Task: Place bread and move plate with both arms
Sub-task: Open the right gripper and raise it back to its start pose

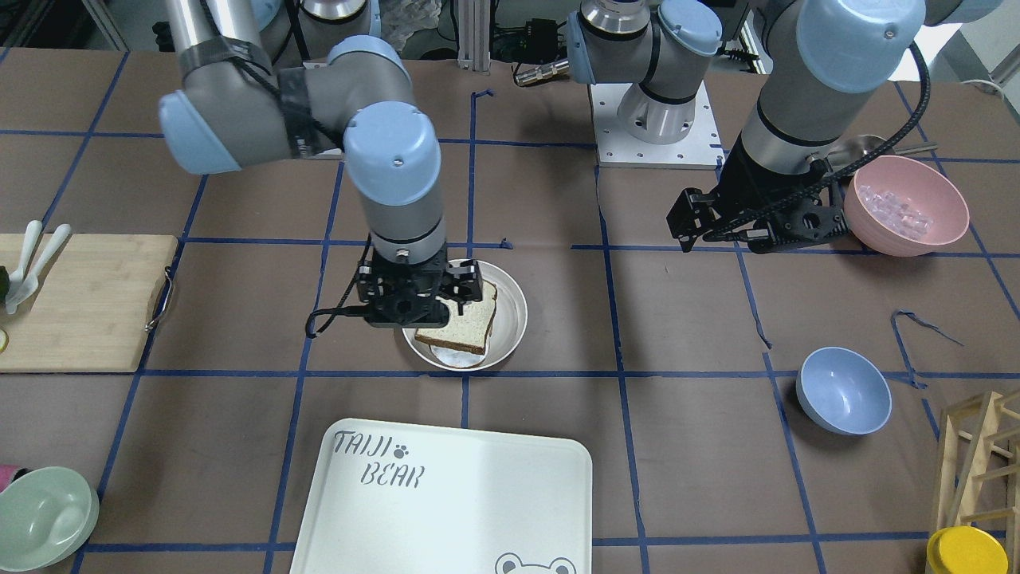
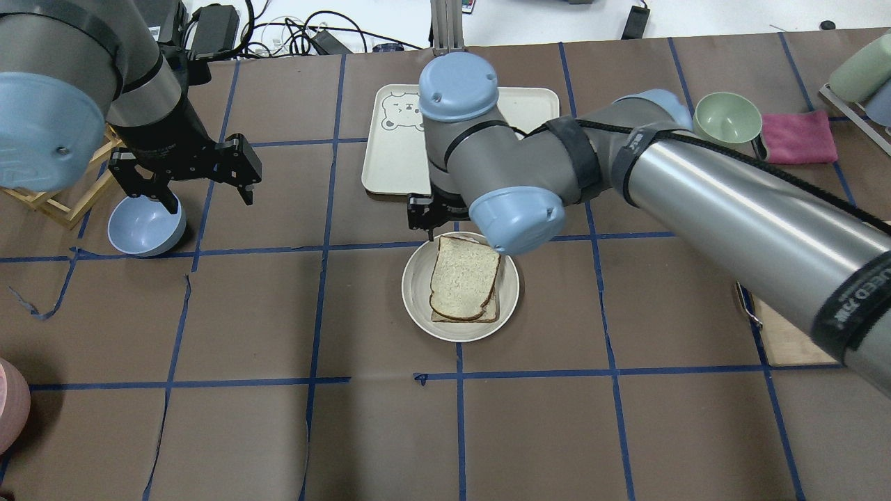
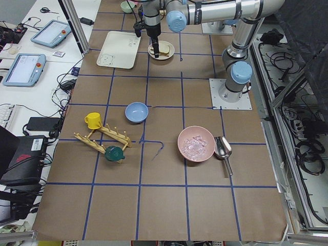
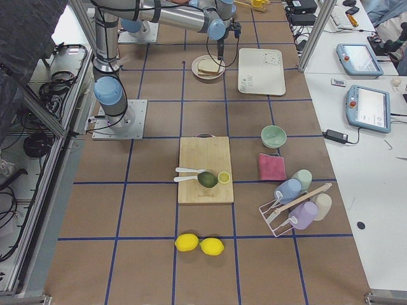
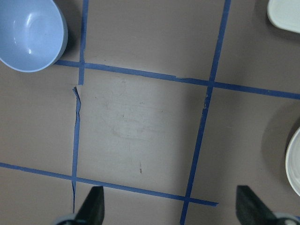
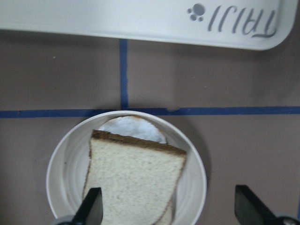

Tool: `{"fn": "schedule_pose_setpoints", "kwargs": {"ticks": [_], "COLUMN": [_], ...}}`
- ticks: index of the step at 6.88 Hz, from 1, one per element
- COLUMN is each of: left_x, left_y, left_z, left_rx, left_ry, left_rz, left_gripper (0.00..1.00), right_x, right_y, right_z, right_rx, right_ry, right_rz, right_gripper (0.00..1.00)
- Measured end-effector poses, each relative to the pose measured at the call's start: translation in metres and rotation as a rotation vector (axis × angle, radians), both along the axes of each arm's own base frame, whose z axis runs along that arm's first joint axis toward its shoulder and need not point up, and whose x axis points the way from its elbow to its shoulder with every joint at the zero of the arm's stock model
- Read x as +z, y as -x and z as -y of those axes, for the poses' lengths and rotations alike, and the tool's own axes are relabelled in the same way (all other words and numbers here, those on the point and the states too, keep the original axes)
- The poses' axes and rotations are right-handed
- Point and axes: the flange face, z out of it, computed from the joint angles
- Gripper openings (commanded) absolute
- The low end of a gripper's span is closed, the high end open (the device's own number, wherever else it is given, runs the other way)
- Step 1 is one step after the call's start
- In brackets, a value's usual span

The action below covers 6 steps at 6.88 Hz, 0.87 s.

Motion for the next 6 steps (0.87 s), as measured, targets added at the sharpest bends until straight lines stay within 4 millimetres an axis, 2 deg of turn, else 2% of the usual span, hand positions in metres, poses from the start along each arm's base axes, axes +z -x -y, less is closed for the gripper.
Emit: {"fn": "schedule_pose_setpoints", "kwargs": {"ticks": [1,2,3,4,5,6], "left_x": [-0.001,-0.001,-0.004,-0.013,-0.028,-0.048], "left_y": [-0.001,-0.001,0.002,0.008,0.028,0.056], "left_z": [0.001,0.004,0.008,0.012,0.012,0.011], "left_rx": [0.003,0.004,-0.004,-0.019,-0.050,-0.101], "left_ry": [0.003,0.019,0.039,0.042,0.034,0.041], "left_rz": [0.001,-0.001,-0.007,-0.028,-0.064,-0.091], "left_gripper": [1.00,1.00,1.00,1.00,1.00,1.00], "right_x": [0.034,0.077,0.118,0.145,0.167,0.175], "right_y": [0.050,0.095,0.129,0.147,0.152,0.153], "right_z": [0.012,0.020,0.023,0.018,0.008,0.001], "right_rx": [0.033,0.066,0.099,0.125,0.115,0.087], "right_ry": [-0.003,-0.023,-0.053,-0.067,-0.048,-0.038], "right_rz": [-0.004,-0.011,-0.018,-0.021,-0.021,-0.018], "right_gripper": [1.00,1.00,1.00,1.00,1.00,1.00]}}
